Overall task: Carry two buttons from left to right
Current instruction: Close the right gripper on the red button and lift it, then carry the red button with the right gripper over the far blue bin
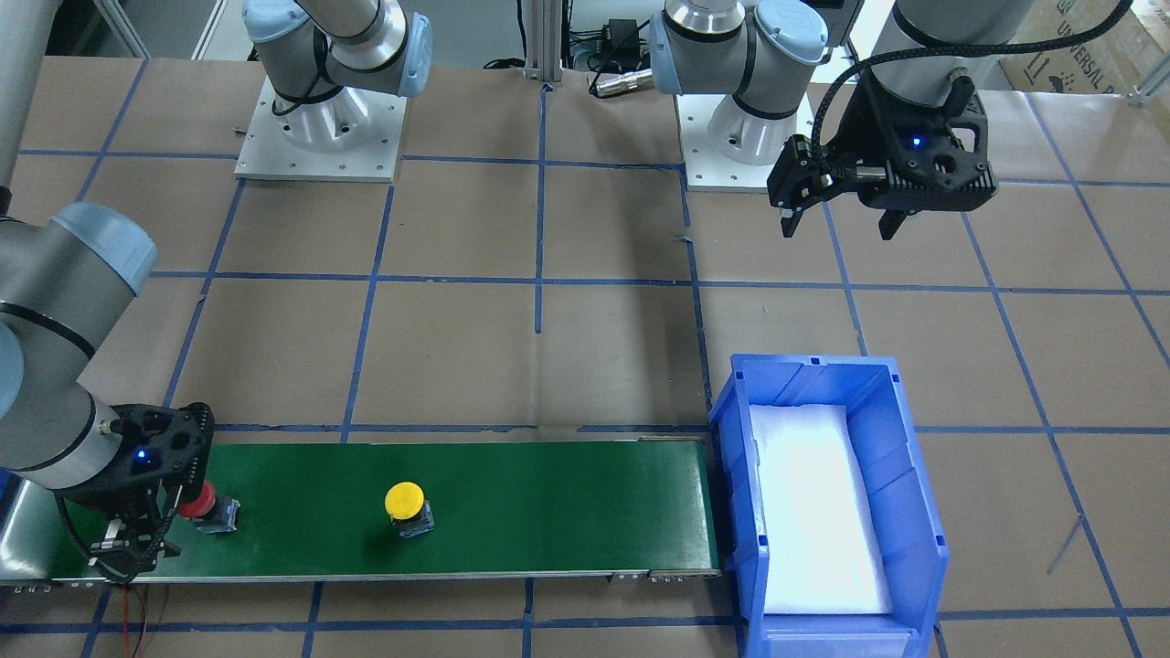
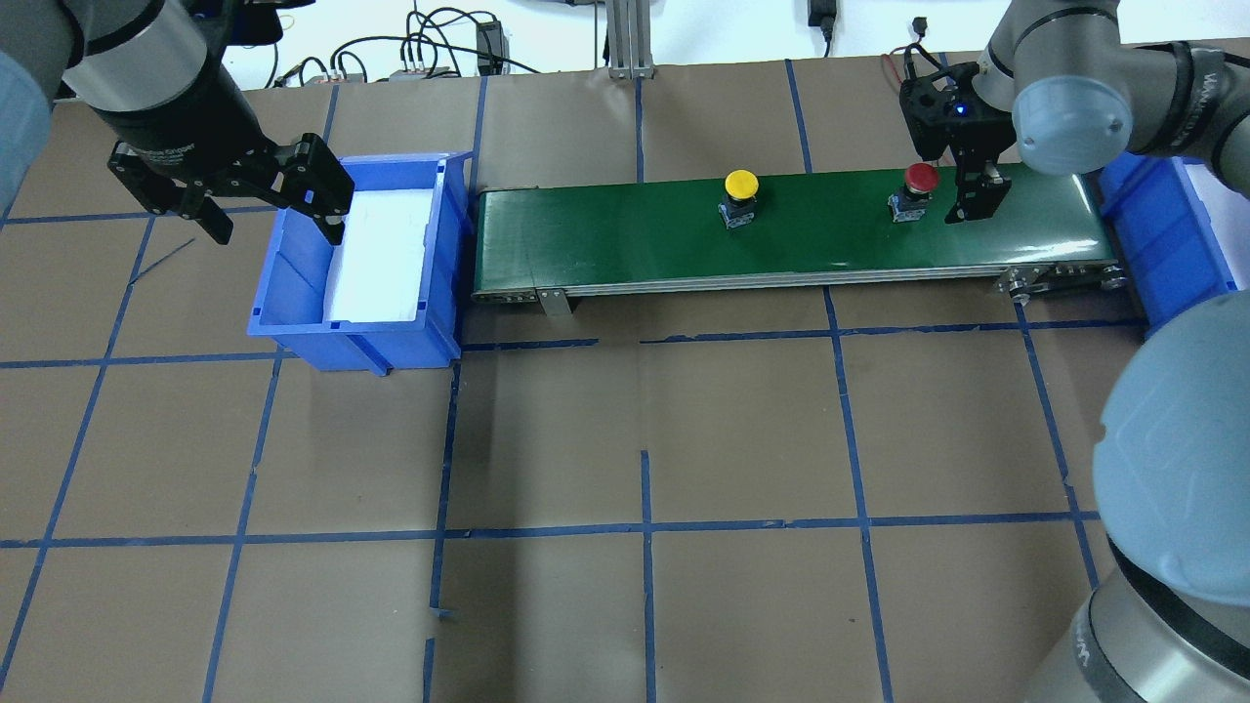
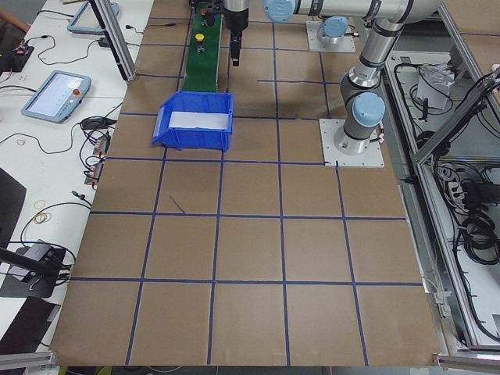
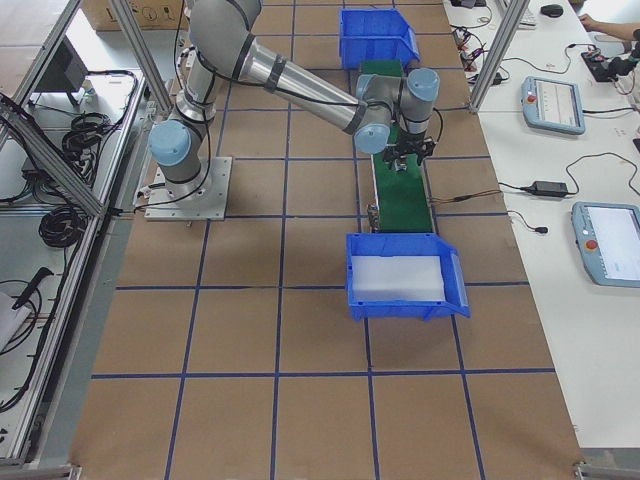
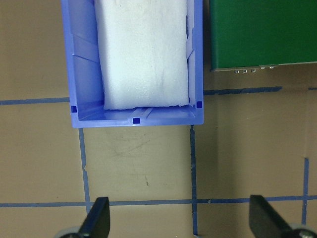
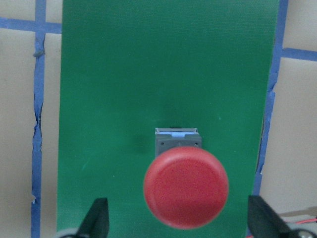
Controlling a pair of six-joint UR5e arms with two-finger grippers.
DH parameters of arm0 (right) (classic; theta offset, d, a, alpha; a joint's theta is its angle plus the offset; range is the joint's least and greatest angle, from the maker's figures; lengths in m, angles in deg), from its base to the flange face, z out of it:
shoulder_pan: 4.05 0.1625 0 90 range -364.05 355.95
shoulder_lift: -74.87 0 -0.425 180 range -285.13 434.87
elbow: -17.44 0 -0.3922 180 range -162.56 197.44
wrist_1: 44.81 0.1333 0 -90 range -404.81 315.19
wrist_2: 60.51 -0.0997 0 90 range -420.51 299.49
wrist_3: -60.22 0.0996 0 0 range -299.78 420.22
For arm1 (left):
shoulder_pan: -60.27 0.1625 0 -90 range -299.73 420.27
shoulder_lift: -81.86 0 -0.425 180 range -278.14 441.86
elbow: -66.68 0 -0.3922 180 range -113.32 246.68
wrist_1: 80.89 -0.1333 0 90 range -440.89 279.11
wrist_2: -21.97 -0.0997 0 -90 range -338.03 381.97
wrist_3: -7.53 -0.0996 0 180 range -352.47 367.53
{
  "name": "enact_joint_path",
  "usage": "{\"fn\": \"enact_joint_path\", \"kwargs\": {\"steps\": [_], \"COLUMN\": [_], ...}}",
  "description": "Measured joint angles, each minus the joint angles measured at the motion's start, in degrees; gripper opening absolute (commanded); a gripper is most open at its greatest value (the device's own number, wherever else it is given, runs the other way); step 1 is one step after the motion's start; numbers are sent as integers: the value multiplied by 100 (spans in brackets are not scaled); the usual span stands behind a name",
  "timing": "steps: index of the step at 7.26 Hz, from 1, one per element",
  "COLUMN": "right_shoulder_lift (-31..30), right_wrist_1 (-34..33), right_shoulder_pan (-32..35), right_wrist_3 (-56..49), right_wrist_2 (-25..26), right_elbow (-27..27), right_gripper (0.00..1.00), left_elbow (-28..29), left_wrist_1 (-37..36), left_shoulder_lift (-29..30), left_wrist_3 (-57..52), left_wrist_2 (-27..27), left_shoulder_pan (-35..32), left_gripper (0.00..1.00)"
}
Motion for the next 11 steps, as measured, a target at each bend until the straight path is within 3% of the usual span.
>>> {"fn": "enact_joint_path", "kwargs": {"steps": [4,5,6,7,8,9,11], "right_shoulder_lift": [9,10,11,14,23,32,19], "right_wrist_1": [-8,-13,-20,-24,-39,-76,-135], "right_shoulder_pan": [2,3,5,5,2,-1,-2], "right_wrist_3": [56,68,74,78,77,77,90], "right_wrist_2": [-15,-12,-9,-7,16,107,380], "right_elbow": [-40,-62,-75,-79,-85,-88,-79], "right_gripper": [94,87,72,37,24,17,13], "left_elbow": [0,0,0,0,0,0,0], "left_wrist_1": [0,0,-2,-3,-2,-1,0], "left_shoulder_lift": [0,0,0,0,0,0,0], "left_wrist_3": [0,0,0,0,0,0,0], "left_wrist_2": [0,0,0,0,0,0,0], "left_shoulder_pan": [0,0,0,0,0,0,0], "left_gripper": [100,100,100,100,100,100,100]}}
